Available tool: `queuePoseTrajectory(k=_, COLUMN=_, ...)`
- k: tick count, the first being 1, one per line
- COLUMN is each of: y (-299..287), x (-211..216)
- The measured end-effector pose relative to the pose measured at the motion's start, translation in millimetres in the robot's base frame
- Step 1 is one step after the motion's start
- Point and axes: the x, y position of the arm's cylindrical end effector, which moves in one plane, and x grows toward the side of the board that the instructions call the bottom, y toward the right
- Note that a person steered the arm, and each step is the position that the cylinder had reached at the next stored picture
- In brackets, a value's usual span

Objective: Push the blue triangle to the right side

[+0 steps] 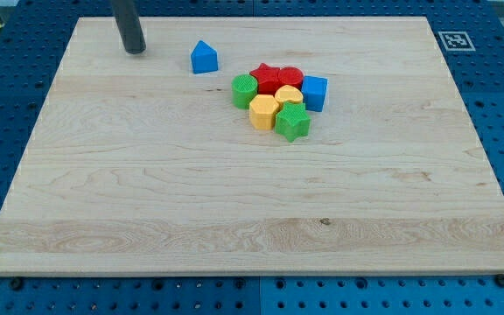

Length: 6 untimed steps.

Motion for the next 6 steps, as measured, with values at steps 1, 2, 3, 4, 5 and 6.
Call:
queuePoseTrajectory(k=1, y=35, x=25)
queuePoseTrajectory(k=2, y=88, x=25)
queuePoseTrajectory(k=3, y=94, x=25)
queuePoseTrajectory(k=4, y=98, x=25)
queuePoseTrajectory(k=5, y=104, x=25)
queuePoseTrajectory(k=6, y=122, x=25)
